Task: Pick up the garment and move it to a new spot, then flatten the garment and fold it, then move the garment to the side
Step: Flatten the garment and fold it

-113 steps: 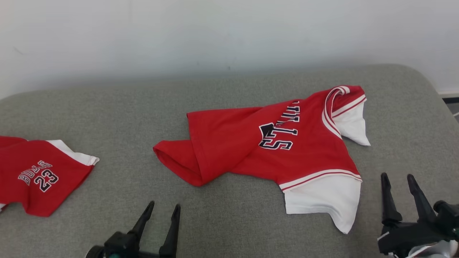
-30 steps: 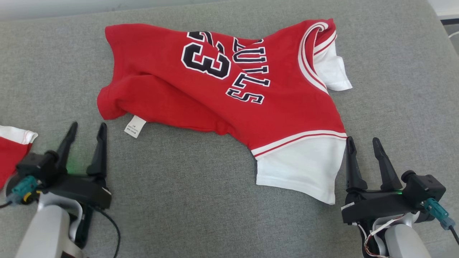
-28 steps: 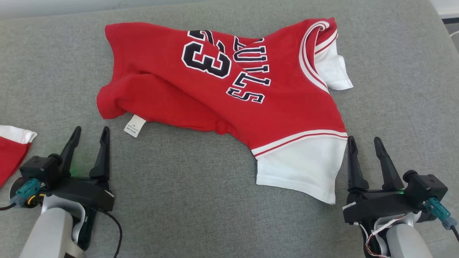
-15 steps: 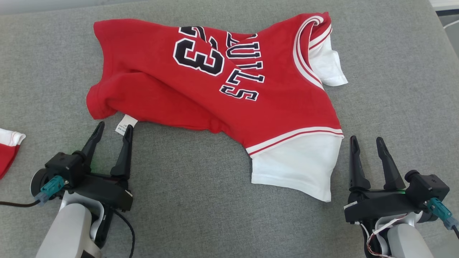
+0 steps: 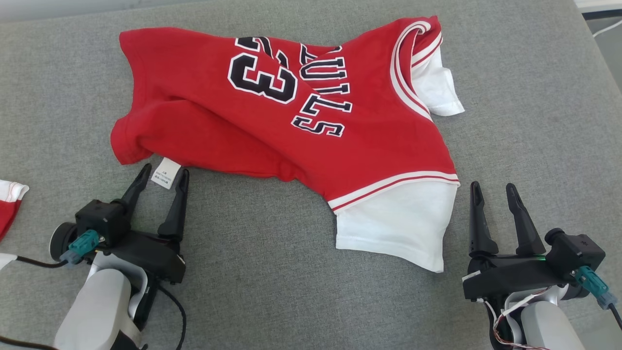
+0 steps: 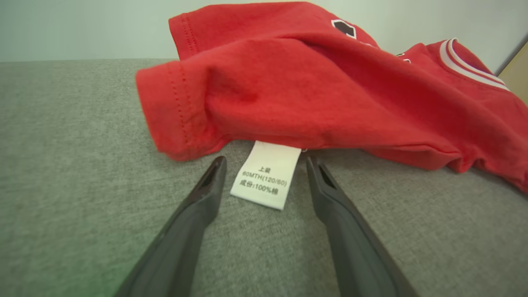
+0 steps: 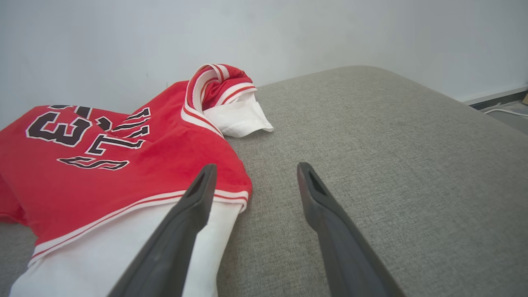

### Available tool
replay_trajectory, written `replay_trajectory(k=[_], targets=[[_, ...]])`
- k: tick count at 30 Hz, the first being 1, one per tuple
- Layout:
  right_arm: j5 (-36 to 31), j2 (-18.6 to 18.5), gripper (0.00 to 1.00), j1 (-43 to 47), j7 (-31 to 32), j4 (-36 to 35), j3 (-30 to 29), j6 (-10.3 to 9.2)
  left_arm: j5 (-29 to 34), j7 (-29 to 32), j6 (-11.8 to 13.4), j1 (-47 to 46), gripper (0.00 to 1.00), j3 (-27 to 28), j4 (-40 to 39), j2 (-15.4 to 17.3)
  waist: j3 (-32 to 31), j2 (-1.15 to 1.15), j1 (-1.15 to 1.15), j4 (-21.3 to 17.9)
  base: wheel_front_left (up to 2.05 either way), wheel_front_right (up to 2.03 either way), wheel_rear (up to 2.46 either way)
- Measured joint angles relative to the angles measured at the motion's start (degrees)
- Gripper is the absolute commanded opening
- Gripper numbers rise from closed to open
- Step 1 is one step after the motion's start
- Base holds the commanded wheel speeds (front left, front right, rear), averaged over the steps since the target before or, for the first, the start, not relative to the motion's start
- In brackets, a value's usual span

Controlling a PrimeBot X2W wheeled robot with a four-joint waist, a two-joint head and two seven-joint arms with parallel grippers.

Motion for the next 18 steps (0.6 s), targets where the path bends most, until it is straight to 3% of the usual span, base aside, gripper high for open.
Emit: replay_trajectory(k=[2, 4, 18], targets=[[-0.05, 0.13, 1.0, 0.0, 0.0, -0.01, -0.02, 0.0, 0.22, 0.0, 0.01, -0.18, 0.35, -0.47, 0.36, 0.07, 0.0, 0.0, 0.0, 0.0, 0.0, 0.0, 0.0], [-0.13, 0.21, 1.0, 0.0, 0.01, -0.01, -0.08, 0.0, 0.22, 0.0, 0.01, -0.22, 0.0, -0.63, 0.37, 0.08, -0.04, 0.01, 0.01, 0.03, 0.0, 0.0, 0.0], [-0.22, 0.54, 1.0, 0.52, 0.0, 0.93, -0.16, 0.0, 2.79, 0.12, -0.21, 2.68, 0.0, -1.0, -1.86, -1.45, -2.8, 0.03, 0.03, 1.09, 0.0, 0.0, 0.0]])
